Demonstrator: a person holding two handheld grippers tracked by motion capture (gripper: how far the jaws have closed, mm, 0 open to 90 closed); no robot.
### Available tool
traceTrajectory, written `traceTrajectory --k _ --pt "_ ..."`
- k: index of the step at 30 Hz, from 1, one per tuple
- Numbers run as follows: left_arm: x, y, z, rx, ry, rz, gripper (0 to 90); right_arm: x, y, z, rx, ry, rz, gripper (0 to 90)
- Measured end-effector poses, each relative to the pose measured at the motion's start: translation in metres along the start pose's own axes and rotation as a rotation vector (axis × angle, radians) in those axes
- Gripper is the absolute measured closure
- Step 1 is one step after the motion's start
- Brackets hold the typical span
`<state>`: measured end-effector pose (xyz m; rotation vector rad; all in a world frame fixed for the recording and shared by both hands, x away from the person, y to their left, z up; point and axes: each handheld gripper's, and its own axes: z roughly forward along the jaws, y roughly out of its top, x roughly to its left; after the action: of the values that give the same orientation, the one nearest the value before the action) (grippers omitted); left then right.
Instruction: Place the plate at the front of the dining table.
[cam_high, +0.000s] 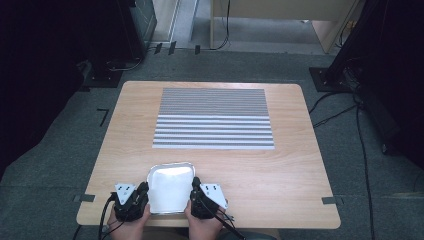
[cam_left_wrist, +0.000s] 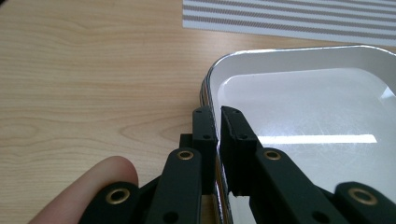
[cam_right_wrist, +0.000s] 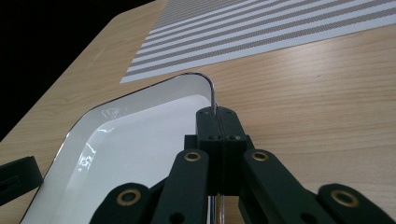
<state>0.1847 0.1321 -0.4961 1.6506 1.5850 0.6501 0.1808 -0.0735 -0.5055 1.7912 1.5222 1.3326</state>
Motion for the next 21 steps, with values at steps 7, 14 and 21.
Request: traceTrajectory --k 7,14,21 --pt "-0.0024 -0.0013 0.0022 0.017 -0.017 0.000 79.5 -0.0011 -0.0021 -0.0048 -0.031 -0.020 -0.039 90.0" --pt "-0.0056 -0.0004 -0.0018 -0.009 -0.013 0.015 78.7 -0.0016 -0.0028 -0.0031 -0.014 -0.030 -0.073 85.8" --pt "-0.0073 -0.0021 -0.0005 0.001 -0.022 0.020 78.6 -0.0017 -0.0023 0.0013 0.029 -0.036 -0.100 82.3"
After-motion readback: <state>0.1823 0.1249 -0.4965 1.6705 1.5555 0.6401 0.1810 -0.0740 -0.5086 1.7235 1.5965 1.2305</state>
